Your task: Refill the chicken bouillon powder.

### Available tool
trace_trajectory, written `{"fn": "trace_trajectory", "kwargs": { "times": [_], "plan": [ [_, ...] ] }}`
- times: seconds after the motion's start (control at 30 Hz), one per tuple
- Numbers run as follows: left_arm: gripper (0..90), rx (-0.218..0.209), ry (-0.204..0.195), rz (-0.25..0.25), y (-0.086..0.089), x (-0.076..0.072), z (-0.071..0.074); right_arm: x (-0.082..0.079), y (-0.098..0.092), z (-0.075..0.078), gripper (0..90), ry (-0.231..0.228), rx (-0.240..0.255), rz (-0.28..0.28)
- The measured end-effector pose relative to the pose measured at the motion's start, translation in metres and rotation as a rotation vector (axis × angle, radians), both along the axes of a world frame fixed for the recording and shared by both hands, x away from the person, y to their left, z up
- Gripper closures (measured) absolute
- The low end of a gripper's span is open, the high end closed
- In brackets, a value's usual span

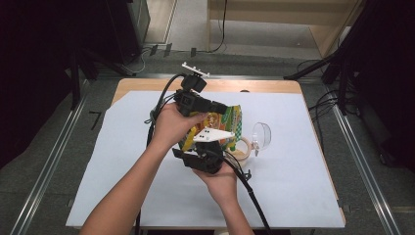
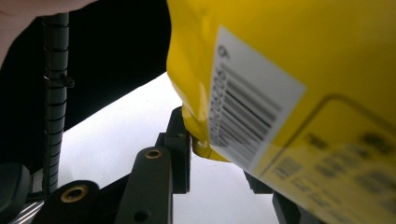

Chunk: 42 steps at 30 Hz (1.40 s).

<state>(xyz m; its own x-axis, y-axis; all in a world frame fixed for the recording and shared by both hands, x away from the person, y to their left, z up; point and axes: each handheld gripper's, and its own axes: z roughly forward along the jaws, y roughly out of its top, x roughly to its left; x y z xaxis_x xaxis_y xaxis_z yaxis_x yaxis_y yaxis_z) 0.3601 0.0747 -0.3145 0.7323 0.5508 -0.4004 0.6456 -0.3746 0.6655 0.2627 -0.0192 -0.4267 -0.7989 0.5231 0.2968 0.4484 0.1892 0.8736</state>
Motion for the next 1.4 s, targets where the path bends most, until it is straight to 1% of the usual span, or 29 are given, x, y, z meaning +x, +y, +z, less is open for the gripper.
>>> {"fn": "trace_trajectory", "kwargs": {
  "times": [0.1,0.2,0.3,0.5,0.9,1.03,1.13,1.2,1.33,1.4],
  "plan": [
    [80.3,0.003,0.001,-0.002,-0.002,-0.001,0.000,-0.001,0.000,0.000,67.2,-0.007,-0.013,-0.009],
    [80.3,0.010,-0.002,-0.007,-0.003,-0.001,0.000,-0.001,0.000,0.000,66.5,-0.001,-0.014,-0.014],
    [80.3,0.008,0.004,-0.007,-0.005,-0.001,0.001,0.000,-0.001,0.000,66.5,0.001,-0.015,-0.017],
    [80.3,0.029,0.001,-0.021,-0.010,-0.002,0.004,-0.001,-0.002,0.001,66.8,0.000,-0.009,-0.024],
    [80.4,0.008,0.014,-0.026,-0.011,0.001,0.002,-0.001,-0.004,0.002,67.1,-0.004,-0.020,-0.028],
    [80.2,0.008,0.019,-0.026,-0.010,0.002,0.001,-0.001,-0.005,0.002,67.1,-0.009,-0.028,-0.026],
    [80.2,-0.005,0.019,-0.023,-0.010,0.002,0.000,-0.001,-0.006,0.002,67.1,-0.015,-0.038,-0.025],
    [80.2,-0.006,0.022,-0.027,-0.009,0.003,-0.001,-0.001,-0.007,0.002,67.2,-0.021,-0.049,-0.025],
    [80.1,-0.012,0.030,-0.024,-0.009,0.005,-0.003,-0.001,-0.009,0.003,67.2,-0.022,-0.049,-0.024],
    [80.1,-0.003,0.033,-0.025,-0.011,0.007,-0.004,-0.001,-0.010,0.002,67.2,-0.018,-0.052,-0.023]
  ]
}}
